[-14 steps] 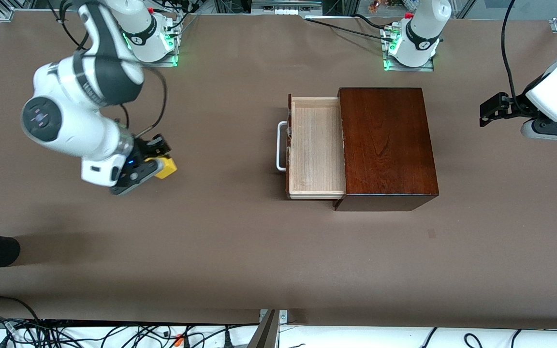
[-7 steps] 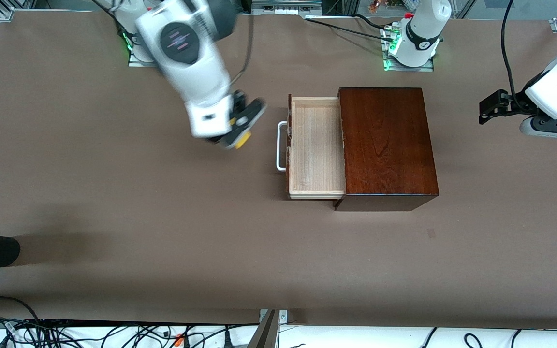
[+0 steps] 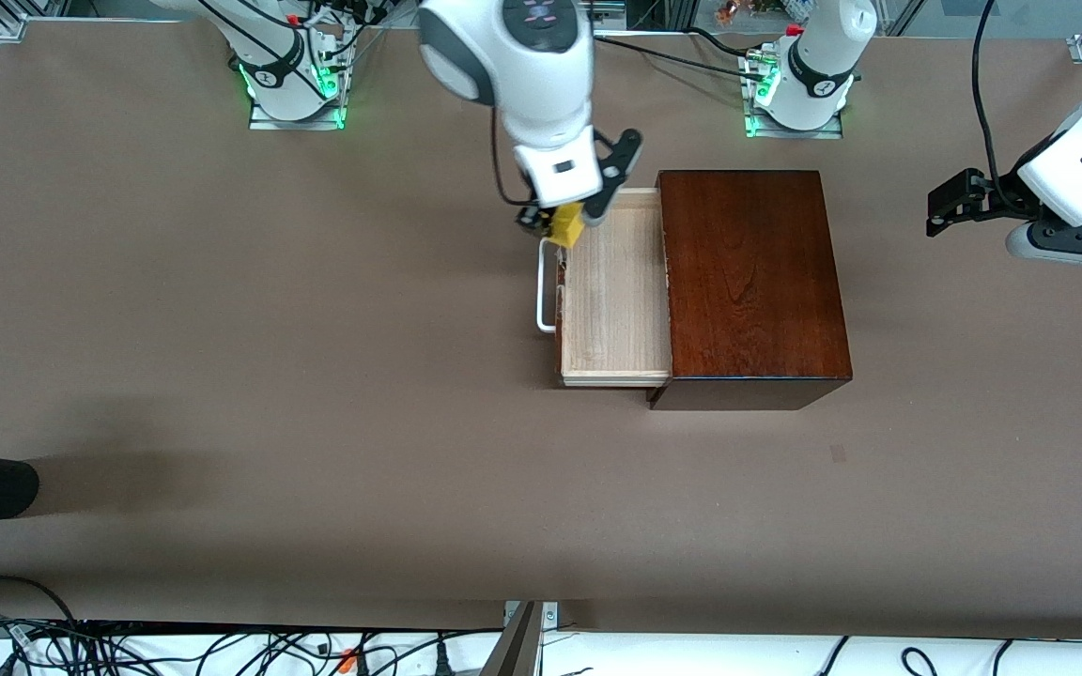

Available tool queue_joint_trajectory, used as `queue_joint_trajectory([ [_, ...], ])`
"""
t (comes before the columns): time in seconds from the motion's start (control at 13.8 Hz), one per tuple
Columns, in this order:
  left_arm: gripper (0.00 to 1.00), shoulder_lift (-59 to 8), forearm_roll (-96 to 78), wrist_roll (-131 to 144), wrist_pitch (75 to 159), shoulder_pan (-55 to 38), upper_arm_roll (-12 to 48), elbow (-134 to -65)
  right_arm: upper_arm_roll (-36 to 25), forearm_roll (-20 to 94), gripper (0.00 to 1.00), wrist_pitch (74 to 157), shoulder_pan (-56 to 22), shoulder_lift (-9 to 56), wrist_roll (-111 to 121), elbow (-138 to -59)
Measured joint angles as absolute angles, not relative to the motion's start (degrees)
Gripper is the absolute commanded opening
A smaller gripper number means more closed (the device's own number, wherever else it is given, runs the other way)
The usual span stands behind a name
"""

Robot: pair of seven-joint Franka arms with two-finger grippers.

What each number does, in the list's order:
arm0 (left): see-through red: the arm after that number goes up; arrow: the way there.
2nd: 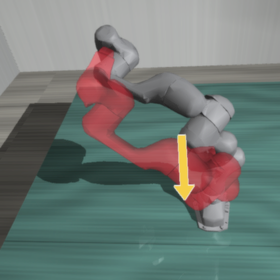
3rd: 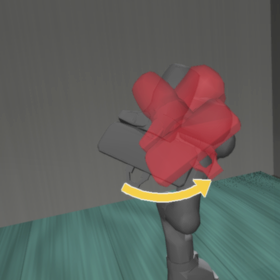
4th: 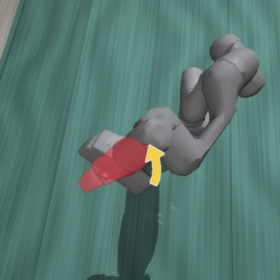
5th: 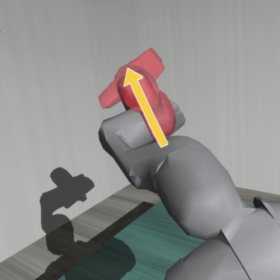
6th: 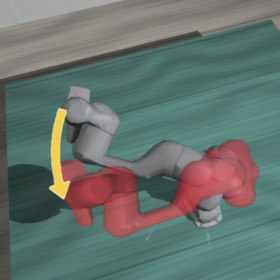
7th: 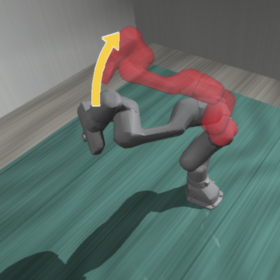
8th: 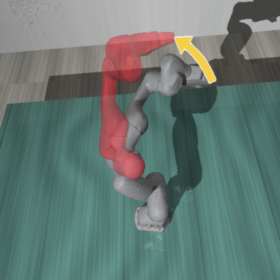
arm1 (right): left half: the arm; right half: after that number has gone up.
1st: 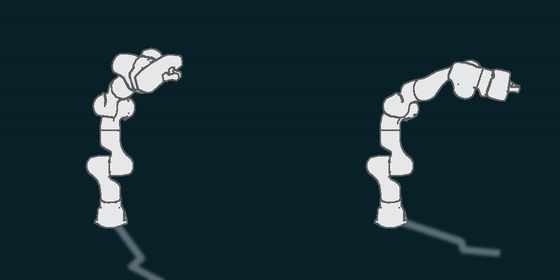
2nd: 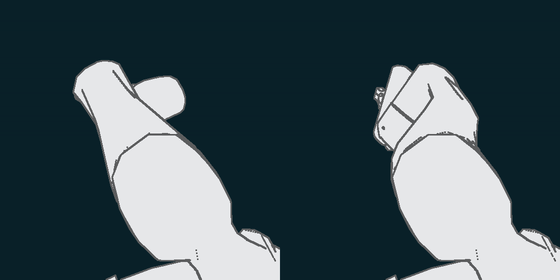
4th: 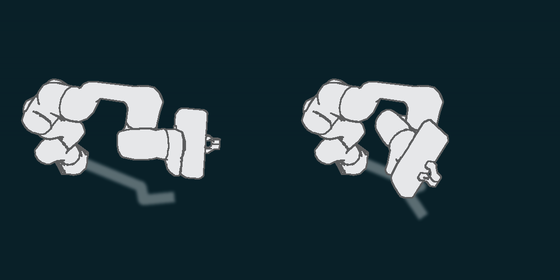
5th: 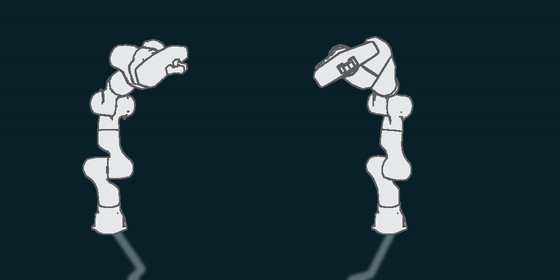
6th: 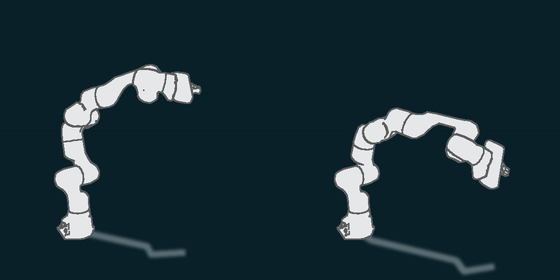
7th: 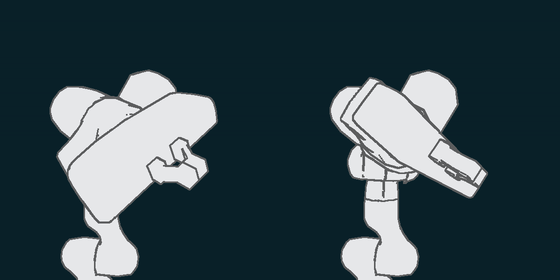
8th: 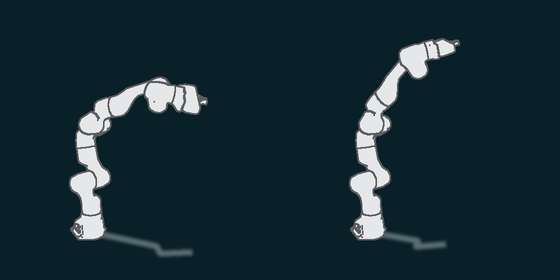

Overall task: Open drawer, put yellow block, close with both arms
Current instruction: 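Carry the yellow cube with the right gripper over the open drawer, then lower the cube into the drawer and open the right gripper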

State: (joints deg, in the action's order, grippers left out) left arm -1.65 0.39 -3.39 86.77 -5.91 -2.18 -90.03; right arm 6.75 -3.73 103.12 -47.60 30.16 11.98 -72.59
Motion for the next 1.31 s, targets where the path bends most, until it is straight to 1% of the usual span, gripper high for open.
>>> queue_joint_trajectory([
  [0.15, 1.0, -1.6, 0.4, -3.5, 86.7, -5.9, -2.2, -90.0, 6.7, -6.7, 0.35, 103.3, -51.8, 32.9, 11.6, -70.9],
  [0.29, 1.0, -1.6, 0.4, -3.5, 86.7, -5.9, -2.2, -90.0, 6.6, -9.7, 0.35, 105.2, -54.3, 36.0, 11.5, -69.5],
  [0.58, 1.0, -1.6, 0.4, -3.6, 86.7, -5.9, -2.2, -90.0, 5.8, -11.3, 0.35, 111.0, -54.8, 40.9, 13.9, -68.5],
  [1.31, 1.0, -1.6, -0.3, -3.6, 86.7, -5.9, -2.2, -90.0, 5.2, -11.3, 0.36, 111.1, -52.1, 42.0, 23.9, -68.5],
])
